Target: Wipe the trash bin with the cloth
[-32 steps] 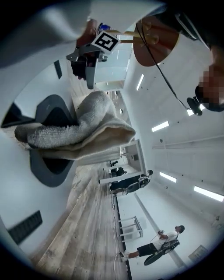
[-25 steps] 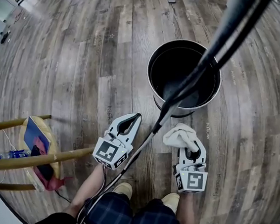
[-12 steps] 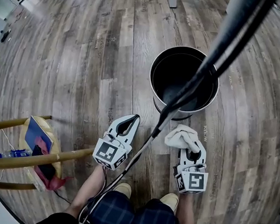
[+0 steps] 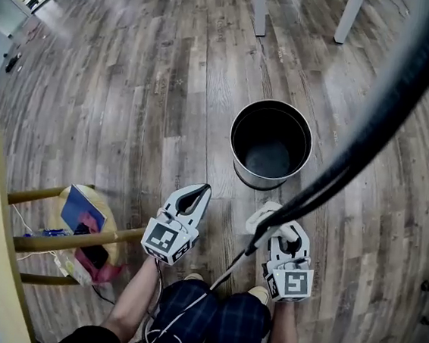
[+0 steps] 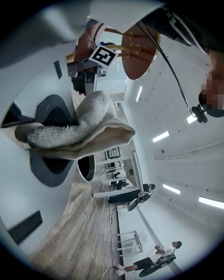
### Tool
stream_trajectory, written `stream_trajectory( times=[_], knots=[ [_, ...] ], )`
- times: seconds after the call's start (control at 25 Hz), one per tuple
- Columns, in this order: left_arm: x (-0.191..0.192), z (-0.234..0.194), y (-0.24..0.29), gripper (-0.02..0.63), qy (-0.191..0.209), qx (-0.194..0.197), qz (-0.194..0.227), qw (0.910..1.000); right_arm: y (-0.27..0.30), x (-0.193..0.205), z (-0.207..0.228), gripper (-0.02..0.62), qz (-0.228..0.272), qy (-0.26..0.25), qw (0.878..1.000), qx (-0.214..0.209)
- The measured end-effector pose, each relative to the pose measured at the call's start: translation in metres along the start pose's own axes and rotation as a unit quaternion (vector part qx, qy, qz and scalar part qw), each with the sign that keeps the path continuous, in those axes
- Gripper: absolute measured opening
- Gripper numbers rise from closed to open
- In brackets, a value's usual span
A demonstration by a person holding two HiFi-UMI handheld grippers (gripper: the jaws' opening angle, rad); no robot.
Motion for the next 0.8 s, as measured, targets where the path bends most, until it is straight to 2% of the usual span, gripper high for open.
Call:
stream_trajectory(
  times=[0.6, 0.8],
  knots=[
    [-0.132, 0.036, -0.098, -0.003, 0.004, -0.013, 0.019, 0.9997, -0.085, -0.134, -0.033, 0.097, 0.008, -0.010, 1.000, -0.004],
    [-0.170, 0.044, -0.125, -0.003, -0.005, -0.014, 0.012, 0.9998, -0.113, -0.180, -0.044, 0.097, 0.009, -0.004, 1.000, 0.000]
  ],
)
Point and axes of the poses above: the fingertips, and each gripper's own axes: y forward along the fingers, z to its right, x out of its underside, the point moved 2 cm from there along -y, backward along the fingers, and after that the axes turned 11 degrees about -z, right-handed, at the moved point
